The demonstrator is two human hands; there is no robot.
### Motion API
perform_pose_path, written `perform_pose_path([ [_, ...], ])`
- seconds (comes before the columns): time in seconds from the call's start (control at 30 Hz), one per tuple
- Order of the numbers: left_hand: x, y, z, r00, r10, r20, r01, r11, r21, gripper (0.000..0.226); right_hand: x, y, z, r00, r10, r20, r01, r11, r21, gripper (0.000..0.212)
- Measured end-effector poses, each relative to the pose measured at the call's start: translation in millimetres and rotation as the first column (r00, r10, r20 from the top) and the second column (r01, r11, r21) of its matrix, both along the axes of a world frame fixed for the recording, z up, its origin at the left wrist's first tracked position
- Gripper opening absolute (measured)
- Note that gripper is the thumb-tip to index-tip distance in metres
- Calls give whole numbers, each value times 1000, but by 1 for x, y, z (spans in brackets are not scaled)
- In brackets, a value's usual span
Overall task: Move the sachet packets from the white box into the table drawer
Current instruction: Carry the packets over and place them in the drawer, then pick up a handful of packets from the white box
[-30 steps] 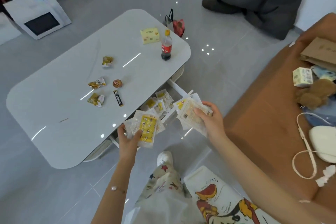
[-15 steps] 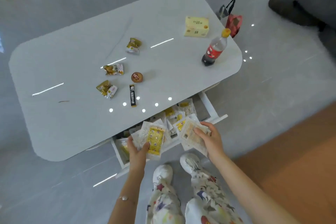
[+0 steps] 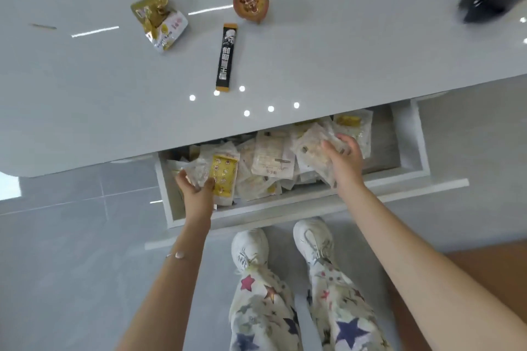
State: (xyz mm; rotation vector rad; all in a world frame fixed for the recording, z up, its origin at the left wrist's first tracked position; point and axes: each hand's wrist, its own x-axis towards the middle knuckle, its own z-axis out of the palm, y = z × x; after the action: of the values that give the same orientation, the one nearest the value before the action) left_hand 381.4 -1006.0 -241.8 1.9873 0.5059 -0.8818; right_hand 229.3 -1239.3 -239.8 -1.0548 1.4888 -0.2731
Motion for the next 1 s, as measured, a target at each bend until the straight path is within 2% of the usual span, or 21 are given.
perform_pose_path([
  [0.07, 1, -2, -9, 998, 52, 39, -52, 999, 1, 64, -2, -7, -13, 994, -109, -18, 108, 993, -48, 33],
  [0.13, -1, -8, -14, 991, 80, 103, -82, 997, 15, 60, -4, -13, -20, 989, -130, -74, 121, 986, -117, 35],
  [0.3, -13, -27, 0, 970, 74, 231, -91, 994, 61, 73, -11, -24, -17, 955, 71, -286, -129, 973, -189, 39],
  [0.37, -18, -32, 17, 965, -21, 260, -12, 993, 122, 77, -14, -26, -3, 922, 147, -357, -241, 942, -233, 40],
  [0.47, -26, -39, 53, 938, -197, 284, 125, 960, 253, 65, -15, -25, 34, 870, 297, -394, -421, 864, -277, 42],
  [0.57, -27, -35, 100, 869, -392, 301, 287, 897, 337, 54, -10, -22, 91, 779, 457, -429, -605, 729, -321, 42],
  [0.67, -24, -25, 158, 753, -578, 314, 429, 793, 433, 54, -8, -28, 164, 602, 558, -572, -793, 503, -344, 45],
  [0.77, -22, -10, 226, 623, -701, 347, 493, 696, 522, 59, -5, -36, 240, 452, 599, -661, -891, 269, -366, 52],
  [0.83, -20, 2, 264, 529, -769, 360, 517, 628, 581, 63, -1, -39, 282, 362, 616, -700, -928, 170, -331, 58],
  [0.9, -16, 16, 309, 484, -786, 383, 503, 609, 613, 65, 6, -36, 328, 286, 619, -731, -950, 85, -300, 61],
  [1.0, -10, 41, 378, 472, -768, 433, 460, 633, 622, 67, 20, -22, 399, 194, 621, -759, -959, -44, -281, 63],
])
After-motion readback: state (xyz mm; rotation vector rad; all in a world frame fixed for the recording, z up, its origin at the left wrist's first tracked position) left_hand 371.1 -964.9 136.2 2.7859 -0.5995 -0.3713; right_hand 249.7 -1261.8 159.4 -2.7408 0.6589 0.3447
